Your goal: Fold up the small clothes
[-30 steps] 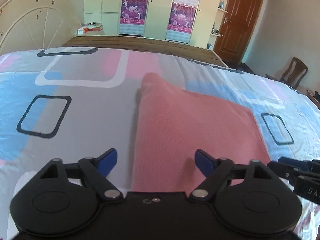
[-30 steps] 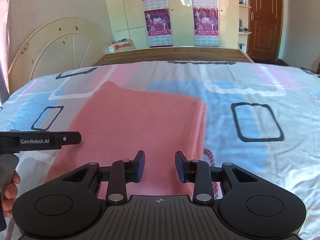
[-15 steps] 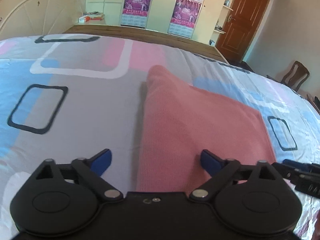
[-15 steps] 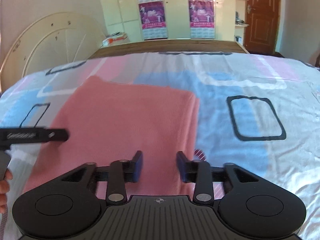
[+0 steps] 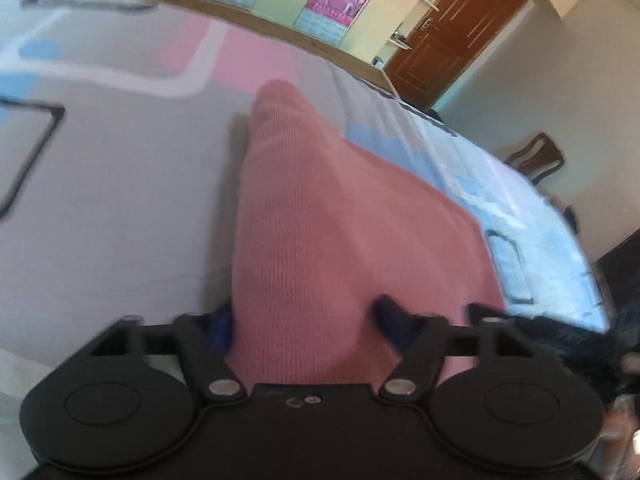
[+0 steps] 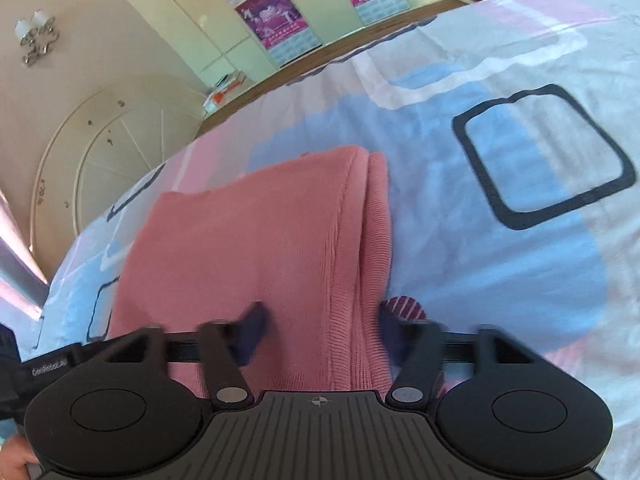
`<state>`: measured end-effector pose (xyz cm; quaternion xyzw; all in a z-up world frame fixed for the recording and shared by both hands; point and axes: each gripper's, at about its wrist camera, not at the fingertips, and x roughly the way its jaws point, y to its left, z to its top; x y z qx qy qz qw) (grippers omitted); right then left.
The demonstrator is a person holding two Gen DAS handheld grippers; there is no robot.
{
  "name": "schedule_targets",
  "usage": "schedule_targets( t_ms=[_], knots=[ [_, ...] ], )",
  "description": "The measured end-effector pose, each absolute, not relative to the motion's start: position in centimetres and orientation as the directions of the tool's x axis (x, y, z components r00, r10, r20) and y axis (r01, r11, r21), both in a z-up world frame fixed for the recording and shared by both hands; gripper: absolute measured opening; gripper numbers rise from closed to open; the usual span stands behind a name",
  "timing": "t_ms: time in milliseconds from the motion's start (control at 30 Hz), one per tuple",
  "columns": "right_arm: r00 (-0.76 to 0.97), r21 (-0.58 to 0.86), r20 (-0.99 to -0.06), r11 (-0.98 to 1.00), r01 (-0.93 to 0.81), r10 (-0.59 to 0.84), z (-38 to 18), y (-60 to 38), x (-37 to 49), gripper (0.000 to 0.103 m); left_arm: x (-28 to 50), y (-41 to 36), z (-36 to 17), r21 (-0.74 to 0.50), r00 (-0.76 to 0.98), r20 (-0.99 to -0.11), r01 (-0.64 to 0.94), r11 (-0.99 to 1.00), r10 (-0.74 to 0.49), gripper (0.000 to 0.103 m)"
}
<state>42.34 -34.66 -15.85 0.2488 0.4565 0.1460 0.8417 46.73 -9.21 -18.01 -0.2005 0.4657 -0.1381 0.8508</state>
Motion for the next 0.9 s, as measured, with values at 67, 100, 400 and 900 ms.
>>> schedule_targets(
  t_ms=[67, 100, 400, 900],
  knots=[
    [0.531, 0.544, -0.701, 0.839, -0.033, 0.476, -15.6, -34.5, 42.5, 0.036, 46.8, -9.4, -17.8, -0.470, 0.532, -0.732, 0.055, 0.881, -0.425, 0.056],
    [0.526, 0.543, -0.703, 0.839, -0.036, 0.478, -15.6, -34.5, 42.4, 0.033, 46.6, -9.5, -17.7, -0.470, 0.536, -0.730, 0.057, 0.881, -0.424, 0.051],
    [0.559, 0.618, -0.612, 0.780, -0.103, 0.559, -12.1, -32.5, 41.7, 0.020, 44.9, -9.4, -14.2, -0.458, 0.604, -0.672, 0.116, 0.881, -0.429, 0.034],
    [0.529, 0.683, -0.509, 0.693, -0.232, 0.679, -7.0, -12.3, 42.0, 0.020, 42.3, 11.0, -8.4, -0.415, 0.696, -0.624, 0.089, 0.906, -0.355, 0.034]
  ],
)
